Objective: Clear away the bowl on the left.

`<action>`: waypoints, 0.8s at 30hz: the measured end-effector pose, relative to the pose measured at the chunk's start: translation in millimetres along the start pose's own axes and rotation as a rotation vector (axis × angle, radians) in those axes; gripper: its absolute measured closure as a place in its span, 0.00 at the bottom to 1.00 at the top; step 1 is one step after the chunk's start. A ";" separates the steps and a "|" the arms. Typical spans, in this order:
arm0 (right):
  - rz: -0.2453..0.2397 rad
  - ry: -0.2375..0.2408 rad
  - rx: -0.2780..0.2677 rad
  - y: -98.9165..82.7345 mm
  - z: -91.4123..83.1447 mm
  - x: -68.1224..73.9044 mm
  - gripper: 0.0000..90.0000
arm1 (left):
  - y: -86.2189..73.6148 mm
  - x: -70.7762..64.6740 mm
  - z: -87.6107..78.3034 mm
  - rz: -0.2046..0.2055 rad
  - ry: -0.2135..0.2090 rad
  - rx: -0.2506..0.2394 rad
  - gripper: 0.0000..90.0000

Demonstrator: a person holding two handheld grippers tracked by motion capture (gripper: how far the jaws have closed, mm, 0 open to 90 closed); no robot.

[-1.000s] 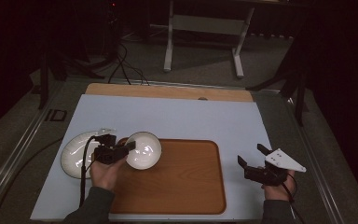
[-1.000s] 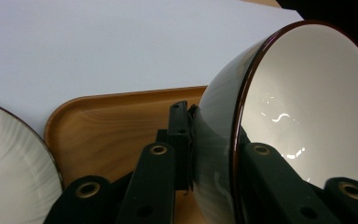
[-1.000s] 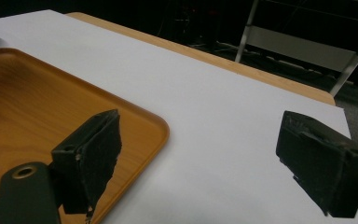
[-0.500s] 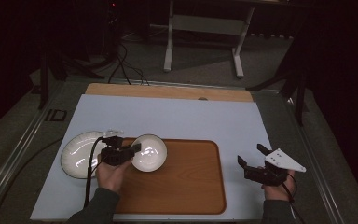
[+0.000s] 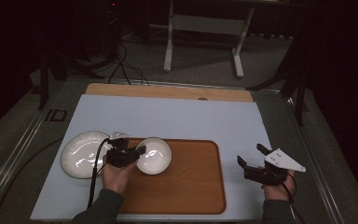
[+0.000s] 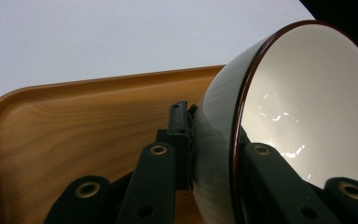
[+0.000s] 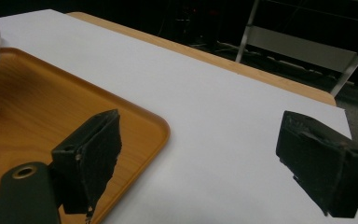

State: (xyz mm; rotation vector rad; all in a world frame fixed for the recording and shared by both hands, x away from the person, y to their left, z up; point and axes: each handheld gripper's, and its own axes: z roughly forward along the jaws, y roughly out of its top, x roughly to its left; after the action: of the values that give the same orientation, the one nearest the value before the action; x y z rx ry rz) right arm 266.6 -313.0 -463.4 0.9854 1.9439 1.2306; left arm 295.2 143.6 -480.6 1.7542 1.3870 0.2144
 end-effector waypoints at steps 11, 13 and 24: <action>-0.002 0.004 -0.002 0.4 1.0 0.0 0.15 | -3.5 -6.6 6.9 0.015 0.000 0.023 0.90; -0.002 0.005 0.000 0.3 1.3 -0.1 0.15 | -4.1 -7.6 8.2 0.017 0.002 0.028 0.90; -0.003 0.004 0.000 0.5 0.9 0.4 0.15 | -8.1 -12.4 14.8 0.030 0.003 0.049 0.90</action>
State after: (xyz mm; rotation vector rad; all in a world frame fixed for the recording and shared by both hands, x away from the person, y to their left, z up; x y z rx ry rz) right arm 267.2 -312.1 -463.3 0.9806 1.9482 1.2316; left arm 293.9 125.4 -490.9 1.8166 1.3787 0.2011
